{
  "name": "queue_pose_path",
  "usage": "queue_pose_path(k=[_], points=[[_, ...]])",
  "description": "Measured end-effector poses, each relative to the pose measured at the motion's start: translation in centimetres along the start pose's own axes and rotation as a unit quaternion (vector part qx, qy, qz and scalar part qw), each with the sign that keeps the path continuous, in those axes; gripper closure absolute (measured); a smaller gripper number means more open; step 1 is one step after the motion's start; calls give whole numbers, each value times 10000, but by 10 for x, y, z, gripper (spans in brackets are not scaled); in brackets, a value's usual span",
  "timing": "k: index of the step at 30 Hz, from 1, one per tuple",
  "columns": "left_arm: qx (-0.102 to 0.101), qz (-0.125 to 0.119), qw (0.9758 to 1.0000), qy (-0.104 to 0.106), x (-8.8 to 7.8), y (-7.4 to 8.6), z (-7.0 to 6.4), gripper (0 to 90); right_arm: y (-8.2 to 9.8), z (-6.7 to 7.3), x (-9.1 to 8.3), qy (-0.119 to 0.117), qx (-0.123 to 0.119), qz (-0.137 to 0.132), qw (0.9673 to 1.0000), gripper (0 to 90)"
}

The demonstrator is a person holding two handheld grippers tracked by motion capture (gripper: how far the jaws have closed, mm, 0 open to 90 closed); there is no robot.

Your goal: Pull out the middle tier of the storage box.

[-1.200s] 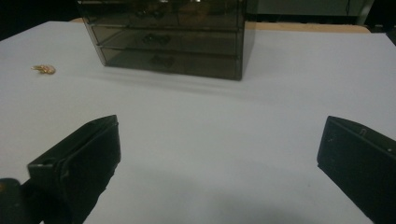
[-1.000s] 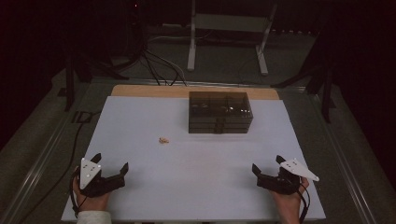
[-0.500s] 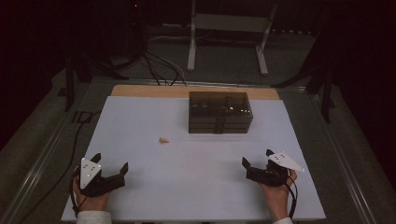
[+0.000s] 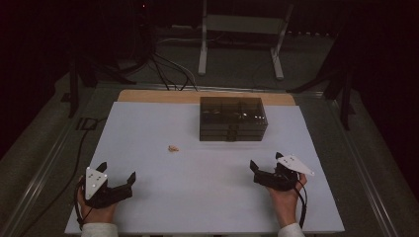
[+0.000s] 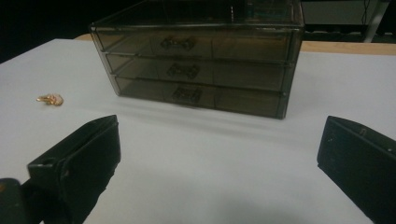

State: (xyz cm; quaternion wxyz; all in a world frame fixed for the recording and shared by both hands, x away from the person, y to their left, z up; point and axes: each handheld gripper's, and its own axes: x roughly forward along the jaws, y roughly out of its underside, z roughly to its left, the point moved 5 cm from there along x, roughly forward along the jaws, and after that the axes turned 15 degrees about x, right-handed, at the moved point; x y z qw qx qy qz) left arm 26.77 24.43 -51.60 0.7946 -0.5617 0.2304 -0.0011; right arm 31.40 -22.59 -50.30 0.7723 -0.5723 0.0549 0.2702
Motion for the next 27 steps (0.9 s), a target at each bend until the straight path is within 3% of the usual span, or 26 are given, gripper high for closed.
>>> queue_pose_path(k=[11,27], points=[[-8,-3,10000,-3,0,0,0,11,-8,15,17,-19,-7,-38,10000,0],[-9,8,10000,8,0,0,0,11,-12,25,39,-18,41,-20,10000,0]])
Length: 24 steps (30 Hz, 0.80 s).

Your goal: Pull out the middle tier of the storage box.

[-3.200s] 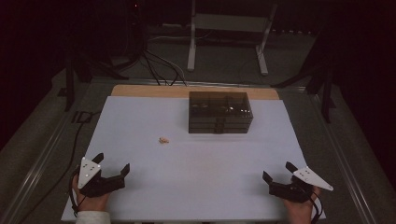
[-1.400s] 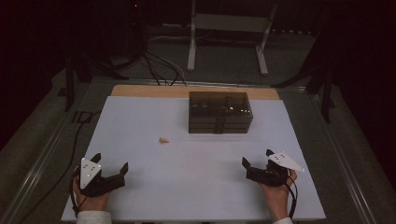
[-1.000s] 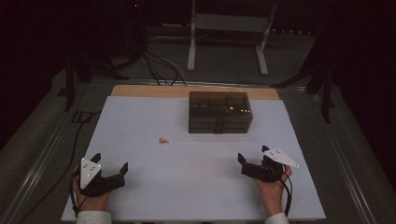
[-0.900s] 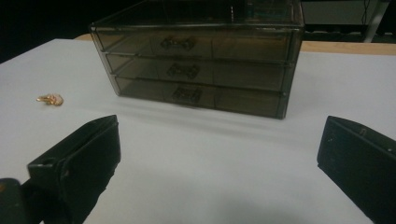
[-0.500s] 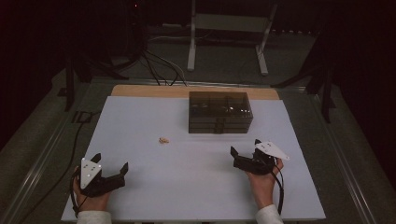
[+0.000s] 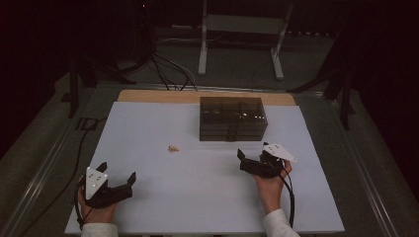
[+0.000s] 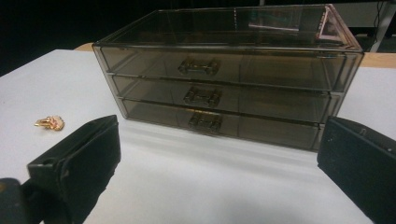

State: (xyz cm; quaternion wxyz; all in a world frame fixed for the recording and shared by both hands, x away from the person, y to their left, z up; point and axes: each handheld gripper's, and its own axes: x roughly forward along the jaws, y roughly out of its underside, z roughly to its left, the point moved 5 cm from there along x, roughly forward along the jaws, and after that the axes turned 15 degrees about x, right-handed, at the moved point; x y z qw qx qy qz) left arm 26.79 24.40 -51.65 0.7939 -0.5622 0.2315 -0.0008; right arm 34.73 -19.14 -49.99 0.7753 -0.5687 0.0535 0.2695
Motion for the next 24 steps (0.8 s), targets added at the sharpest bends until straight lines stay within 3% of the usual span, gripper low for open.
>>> queue_pose_path(k=[24], points=[[4,4,10000,-8,1,0,0,11,-4,7,20,70,37,-23,10000,0]])
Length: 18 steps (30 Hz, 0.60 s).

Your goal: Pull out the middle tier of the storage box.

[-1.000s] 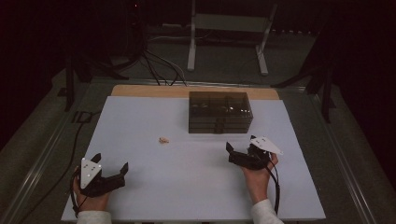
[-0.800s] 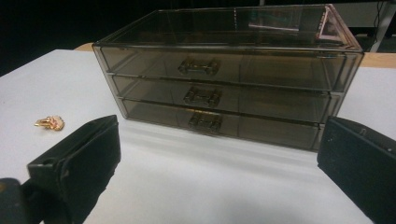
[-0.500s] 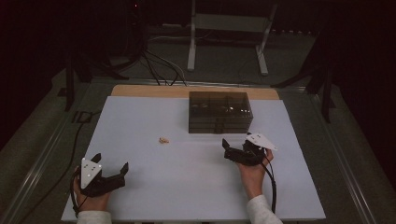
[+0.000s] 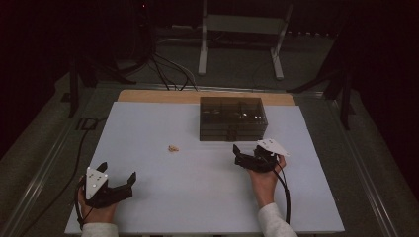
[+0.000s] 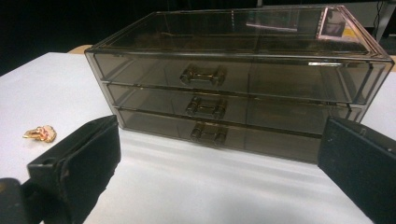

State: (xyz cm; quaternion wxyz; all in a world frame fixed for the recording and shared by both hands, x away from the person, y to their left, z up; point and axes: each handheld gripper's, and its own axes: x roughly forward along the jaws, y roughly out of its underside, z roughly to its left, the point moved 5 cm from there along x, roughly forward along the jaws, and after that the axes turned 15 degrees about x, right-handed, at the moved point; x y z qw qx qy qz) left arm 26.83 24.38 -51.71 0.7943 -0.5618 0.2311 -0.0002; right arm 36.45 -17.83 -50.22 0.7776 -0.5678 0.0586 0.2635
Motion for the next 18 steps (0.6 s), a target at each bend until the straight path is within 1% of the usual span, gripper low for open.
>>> queue_pose_path(k=[8,11,13,18], points=[[6,7,10000,7,0,0,0,11,-1,6,9,19,-15,-5,10000,0],[3,9,10000,13,0,0,0,11,-1,7,12,73,-1,3,10000,0],[7,7,10000,15,0,0,0,11,-1,8,15,128,28,8,9999,0],[-6,-2,10000,15,0,0,0,11,-3,10,21,181,127,-53,9997,0]])
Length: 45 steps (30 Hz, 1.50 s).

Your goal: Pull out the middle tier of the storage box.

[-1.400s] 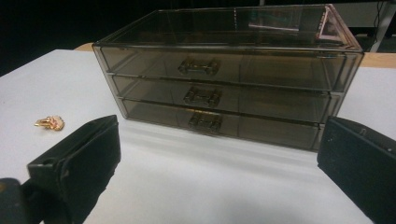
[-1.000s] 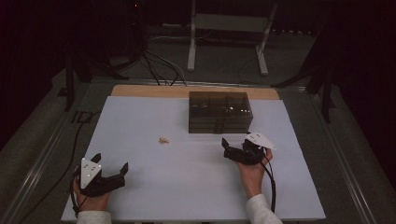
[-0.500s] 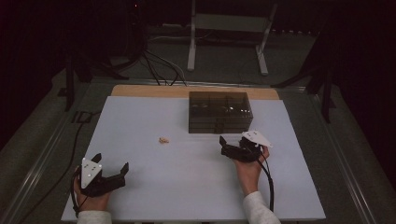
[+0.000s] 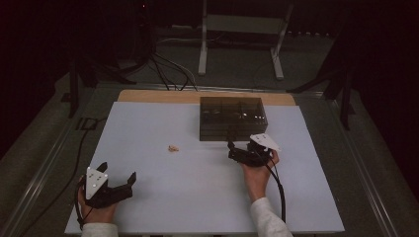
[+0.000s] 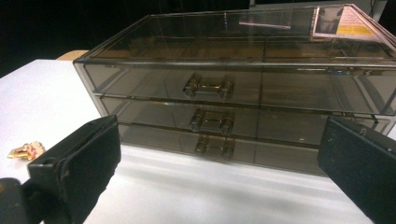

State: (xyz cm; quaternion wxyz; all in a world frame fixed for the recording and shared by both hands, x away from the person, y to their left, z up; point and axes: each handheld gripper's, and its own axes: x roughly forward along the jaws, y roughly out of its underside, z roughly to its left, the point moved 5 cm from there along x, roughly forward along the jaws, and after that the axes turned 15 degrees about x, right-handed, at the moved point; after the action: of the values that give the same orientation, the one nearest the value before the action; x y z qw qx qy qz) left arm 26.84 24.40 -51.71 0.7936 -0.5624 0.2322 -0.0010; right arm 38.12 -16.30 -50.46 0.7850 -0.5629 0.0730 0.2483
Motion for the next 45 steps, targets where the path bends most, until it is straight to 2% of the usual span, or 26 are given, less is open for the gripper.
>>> queue_pose_path(k=[10,22,23,29,32,34,35,39,41,45], points=[[-7,-9,10000,1,0,0,0,11,-3,4,10,97,-79,-61,9999,0],[-16,-12,10000,-5,-1,0,1,11,1,8,26,358,-177,-147,9991,9],[-15,-13,10000,-5,-1,0,1,11,4,8,30,457,-270,-175,9984,10],[-12,-14,10000,3,0,0,1,11,8,7,38,598,-271,-236,9976,73],[-16,-13,10000,2,0,0,1,11,11,6,42,726,-268,-200,9968,136],[-16,-13,10000,2,0,0,1,11,11,6,43,763,-294,-192,9965,136],[-21,-3,10000,-7,0,0,1,11,14,6,46,840,-317,-172,9958,191],[-30,-2,10000,-9,0,0,1,11,17,7,49,907,-338,-177,9952,265],[-31,-5,10000,-7,0,0,1,11,19,8,50,1091,-382,-232,9930,327],[-32,-1,10000,-7,0,0,0,11,21,10,52,1123,-387,-213,9927,375]])
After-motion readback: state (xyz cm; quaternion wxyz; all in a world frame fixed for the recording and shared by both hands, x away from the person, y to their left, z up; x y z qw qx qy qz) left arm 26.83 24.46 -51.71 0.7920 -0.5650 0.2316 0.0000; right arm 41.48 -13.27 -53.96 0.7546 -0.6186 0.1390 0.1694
